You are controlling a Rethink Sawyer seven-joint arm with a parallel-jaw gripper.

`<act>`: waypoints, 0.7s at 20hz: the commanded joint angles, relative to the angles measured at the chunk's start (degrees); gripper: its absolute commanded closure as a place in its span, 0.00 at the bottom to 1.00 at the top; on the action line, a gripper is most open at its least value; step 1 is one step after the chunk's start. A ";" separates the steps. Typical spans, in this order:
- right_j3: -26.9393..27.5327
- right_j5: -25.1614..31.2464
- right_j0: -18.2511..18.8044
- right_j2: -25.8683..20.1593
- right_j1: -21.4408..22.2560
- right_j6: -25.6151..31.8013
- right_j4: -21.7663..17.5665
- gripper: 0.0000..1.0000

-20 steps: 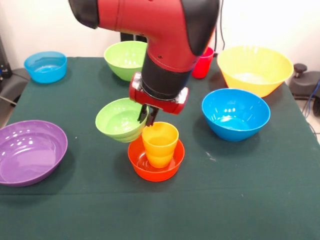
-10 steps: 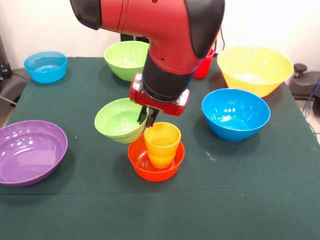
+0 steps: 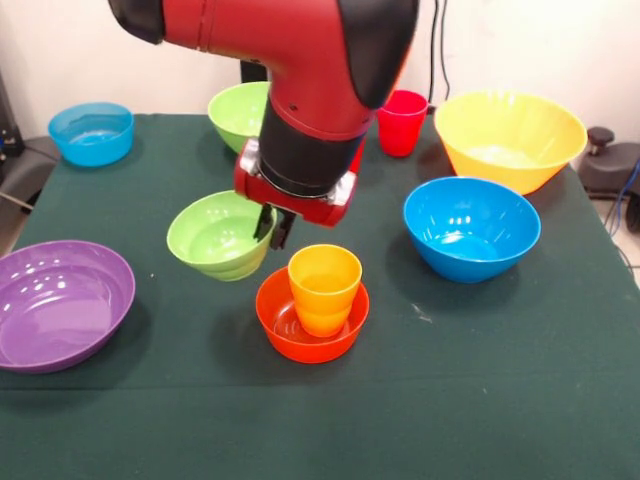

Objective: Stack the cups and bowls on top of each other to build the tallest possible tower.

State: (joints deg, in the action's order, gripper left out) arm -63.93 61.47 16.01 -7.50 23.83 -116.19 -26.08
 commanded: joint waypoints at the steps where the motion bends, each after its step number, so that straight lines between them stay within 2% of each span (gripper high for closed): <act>1: -3.97 -4.92 0.72 -1.57 2.22 5.94 -2.51 1.00; 7: -3.24 -3.30 1.02 -2.28 2.77 6.65 -1.33 1.00; 14: 0.98 1.09 1.46 -4.59 3.29 7.31 1.49 1.00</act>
State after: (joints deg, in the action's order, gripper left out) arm -64.22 60.32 16.84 -7.27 27.19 -116.19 -25.91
